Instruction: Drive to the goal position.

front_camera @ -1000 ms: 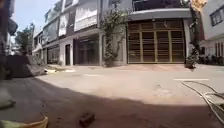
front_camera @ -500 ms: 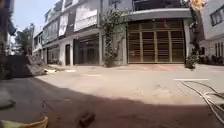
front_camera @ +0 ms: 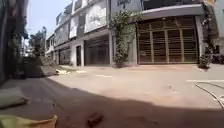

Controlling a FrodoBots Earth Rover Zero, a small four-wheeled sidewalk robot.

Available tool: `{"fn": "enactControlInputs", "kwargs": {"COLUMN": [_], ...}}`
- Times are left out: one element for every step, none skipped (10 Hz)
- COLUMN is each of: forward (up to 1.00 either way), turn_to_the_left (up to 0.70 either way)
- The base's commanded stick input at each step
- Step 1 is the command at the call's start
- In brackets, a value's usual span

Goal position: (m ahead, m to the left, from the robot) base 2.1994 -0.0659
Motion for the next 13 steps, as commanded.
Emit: {"fn": "enactControlInputs", "kwargs": {"forward": [0.00,0.00,0.00,0.00,0.00,0.00,0.00,0.00,0.00,0.00,0.00,0.00,0.00], "turn_to_the_left": [0.00,0.00,0.00,0.00,-1.00,-0.62,0.00,0.00,0.00,0.00,0.32,0.84,1.00]}}
